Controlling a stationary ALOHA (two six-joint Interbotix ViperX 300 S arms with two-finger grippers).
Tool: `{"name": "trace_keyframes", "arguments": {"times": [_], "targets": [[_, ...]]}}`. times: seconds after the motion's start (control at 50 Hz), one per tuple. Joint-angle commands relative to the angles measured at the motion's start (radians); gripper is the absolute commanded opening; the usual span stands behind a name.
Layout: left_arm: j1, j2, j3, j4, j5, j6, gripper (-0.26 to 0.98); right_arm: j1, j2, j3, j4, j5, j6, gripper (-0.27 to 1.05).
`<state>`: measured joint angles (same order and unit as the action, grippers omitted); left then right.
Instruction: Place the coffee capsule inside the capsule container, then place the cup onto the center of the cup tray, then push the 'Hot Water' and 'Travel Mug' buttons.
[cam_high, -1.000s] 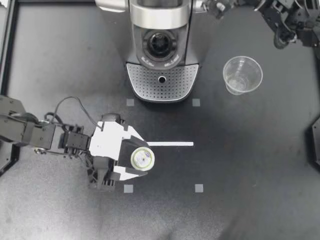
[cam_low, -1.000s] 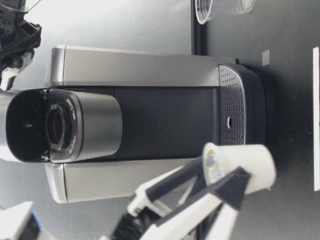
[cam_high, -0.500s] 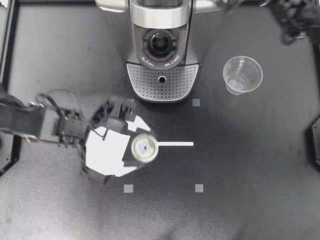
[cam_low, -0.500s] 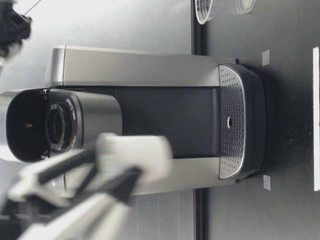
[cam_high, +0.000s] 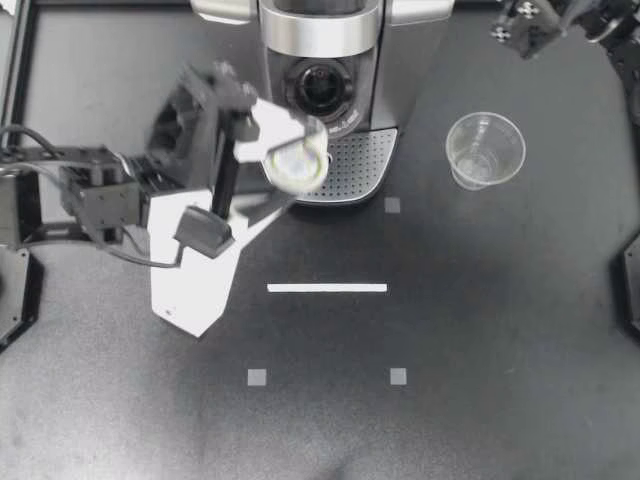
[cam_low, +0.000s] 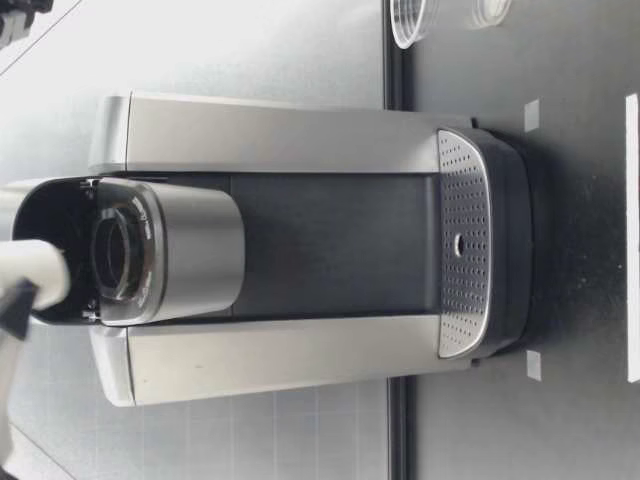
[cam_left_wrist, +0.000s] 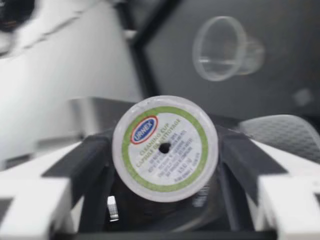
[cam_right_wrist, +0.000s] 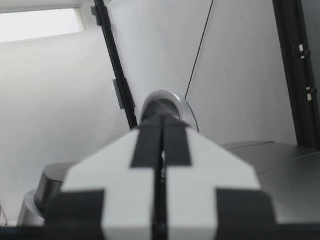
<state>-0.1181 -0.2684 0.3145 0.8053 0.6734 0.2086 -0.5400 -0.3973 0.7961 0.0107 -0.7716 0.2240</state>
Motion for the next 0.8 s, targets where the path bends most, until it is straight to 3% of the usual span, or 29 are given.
{"name": "trace_keyframes", "arguments": {"times": [0.0, 0.18, 0.48, 0.78], "targets": [[0.011, -0.023, -0.026, 0.066, -0.003, -0.04, 0.38, -0.005, -0.025, -0.005, 0.0, -0.017, 0.0, 0.07], [0.048, -0.012, -0.008, 0.132, -0.015, -0.123, 0.38, -0.005, -0.028, 0.005, 0.0, -0.018, -0.002, 0.07], [0.087, -0.003, 0.023, 0.137, -0.114, -0.155, 0.38, -0.005, -0.029, 0.02, 0.0, -0.038, 0.0, 0.07], [0.115, 0.014, 0.049, 0.137, -0.127, -0.209, 0.38, -0.005, -0.029, 0.023, 0.0, -0.04, 0.0, 0.07]]}}
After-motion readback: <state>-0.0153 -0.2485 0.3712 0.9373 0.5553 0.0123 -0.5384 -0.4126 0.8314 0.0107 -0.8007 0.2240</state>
